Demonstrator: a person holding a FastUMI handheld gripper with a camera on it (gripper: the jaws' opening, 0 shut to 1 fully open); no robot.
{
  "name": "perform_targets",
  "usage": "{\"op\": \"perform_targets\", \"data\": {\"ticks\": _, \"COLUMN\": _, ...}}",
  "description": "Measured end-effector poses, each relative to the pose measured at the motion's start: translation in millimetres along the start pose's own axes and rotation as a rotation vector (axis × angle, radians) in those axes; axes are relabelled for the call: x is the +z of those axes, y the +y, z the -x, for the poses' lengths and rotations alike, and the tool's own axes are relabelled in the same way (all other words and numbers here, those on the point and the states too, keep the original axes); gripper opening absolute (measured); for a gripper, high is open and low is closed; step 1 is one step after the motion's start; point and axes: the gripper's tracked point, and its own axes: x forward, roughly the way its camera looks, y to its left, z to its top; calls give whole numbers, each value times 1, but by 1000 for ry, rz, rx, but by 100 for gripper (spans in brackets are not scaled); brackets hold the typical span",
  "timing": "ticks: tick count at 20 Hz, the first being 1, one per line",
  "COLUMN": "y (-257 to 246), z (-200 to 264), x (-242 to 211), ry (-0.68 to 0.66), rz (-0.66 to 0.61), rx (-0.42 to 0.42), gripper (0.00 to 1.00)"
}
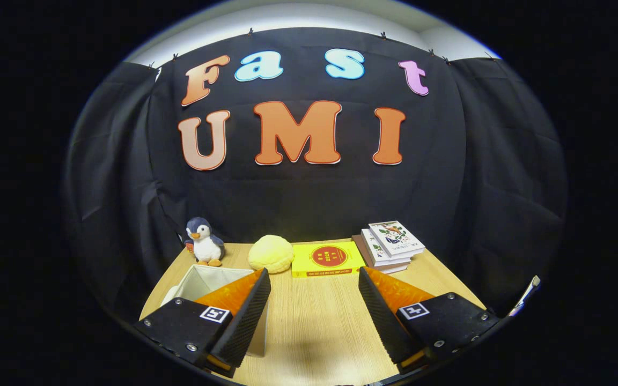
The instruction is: Open the storage box then place both shoes into the box .Put the left shoe in first, then the right shoe, with the right side of both shoes facing outward in a uniform manner.
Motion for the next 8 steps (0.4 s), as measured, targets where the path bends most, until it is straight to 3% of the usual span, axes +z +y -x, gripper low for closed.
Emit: {"op": "perform_targets", "data": {"ticks": 8, "y": 1, "z": -1, "x": 0, "ry": -8, "rz": -17, "rx": -6, "gripper": 98}}
